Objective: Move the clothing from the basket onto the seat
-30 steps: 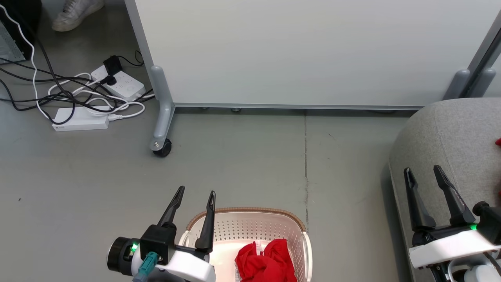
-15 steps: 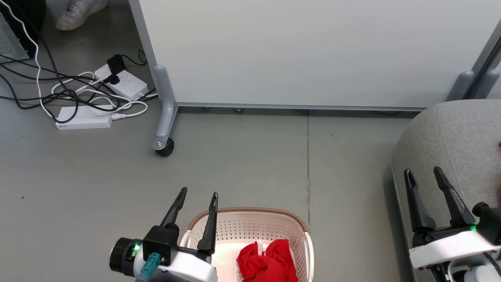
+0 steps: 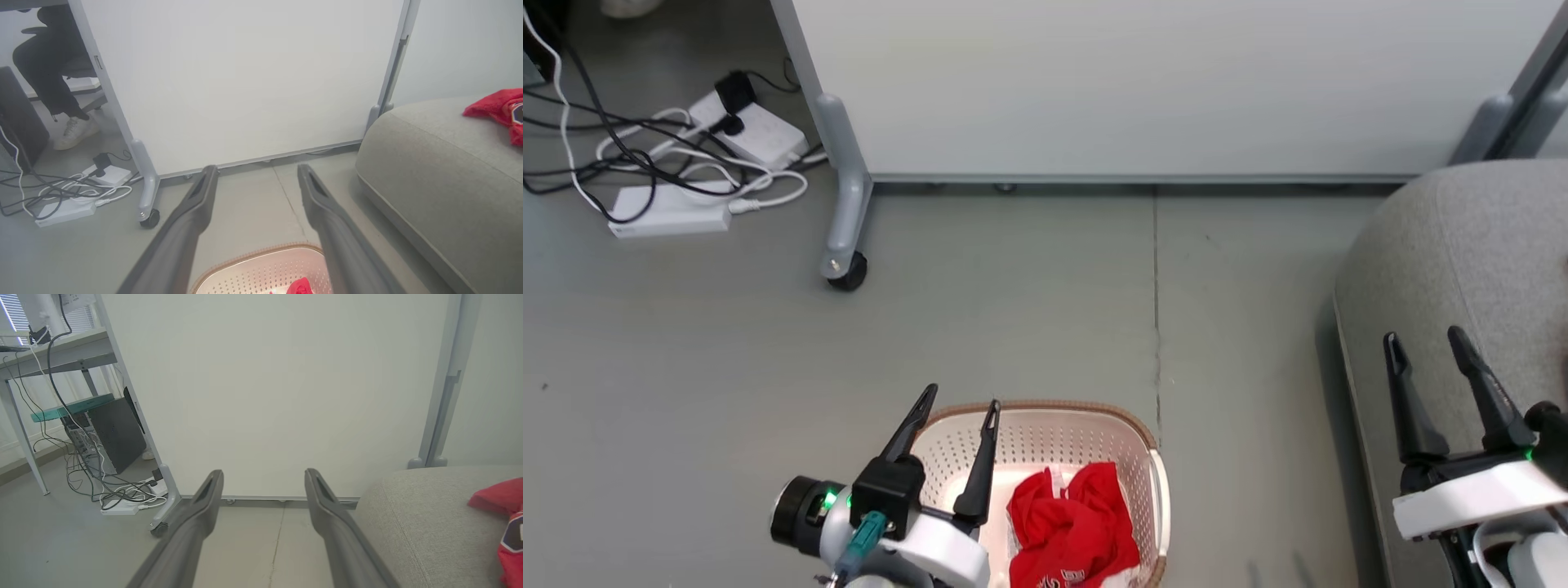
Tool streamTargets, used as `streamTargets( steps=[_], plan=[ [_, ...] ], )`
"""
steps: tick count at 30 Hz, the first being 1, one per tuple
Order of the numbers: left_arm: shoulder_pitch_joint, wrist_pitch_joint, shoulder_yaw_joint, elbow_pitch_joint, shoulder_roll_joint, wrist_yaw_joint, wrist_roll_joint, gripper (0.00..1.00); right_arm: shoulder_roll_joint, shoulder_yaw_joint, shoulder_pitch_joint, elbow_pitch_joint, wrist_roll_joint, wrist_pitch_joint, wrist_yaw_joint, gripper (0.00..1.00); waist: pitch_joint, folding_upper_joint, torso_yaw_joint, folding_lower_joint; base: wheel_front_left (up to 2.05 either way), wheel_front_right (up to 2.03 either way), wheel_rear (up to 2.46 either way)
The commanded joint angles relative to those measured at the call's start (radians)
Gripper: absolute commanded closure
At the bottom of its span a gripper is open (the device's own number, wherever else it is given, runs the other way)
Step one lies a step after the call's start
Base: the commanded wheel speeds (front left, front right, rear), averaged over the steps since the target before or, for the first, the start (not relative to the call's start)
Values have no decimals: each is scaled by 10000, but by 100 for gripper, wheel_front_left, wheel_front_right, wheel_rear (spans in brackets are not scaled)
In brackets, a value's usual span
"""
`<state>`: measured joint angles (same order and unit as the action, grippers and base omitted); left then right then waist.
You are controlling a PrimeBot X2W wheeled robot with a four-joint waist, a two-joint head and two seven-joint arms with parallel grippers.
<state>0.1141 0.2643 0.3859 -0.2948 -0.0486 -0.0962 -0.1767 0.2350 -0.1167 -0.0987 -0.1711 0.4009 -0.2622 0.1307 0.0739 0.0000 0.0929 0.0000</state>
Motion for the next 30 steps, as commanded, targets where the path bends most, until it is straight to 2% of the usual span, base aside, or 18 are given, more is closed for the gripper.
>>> streamTargets(
  steps=[1,11,19,25,30],
  plan=[
    [459,2,142,-308,-36,95,173,0,163,83,-244,19,-149,-39,2,0,653,0,-257,0,0,0,0],
    [2018,3,1203,-2201,-40,611,540,0,406,379,-726,275,-359,-32,2,0,2690,0,-970,0,0,0,0],
    [3888,3,2579,-5048,-45,1297,1330,0,191,363,-1100,544,-514,-30,2,0,4363,0,-1681,0,0,0,0],
    [5133,-78,3271,-7158,-53,1879,1155,0,-9,288,-1454,650,-597,-30,2,0,5435,0,-2247,0,0,0,0],
    [6007,-377,3413,-8340,-43,2150,621,0,-263,127,-1706,768,-539,-30,2,0,6268,0,-2742,0,0,0,0]
  ],
)
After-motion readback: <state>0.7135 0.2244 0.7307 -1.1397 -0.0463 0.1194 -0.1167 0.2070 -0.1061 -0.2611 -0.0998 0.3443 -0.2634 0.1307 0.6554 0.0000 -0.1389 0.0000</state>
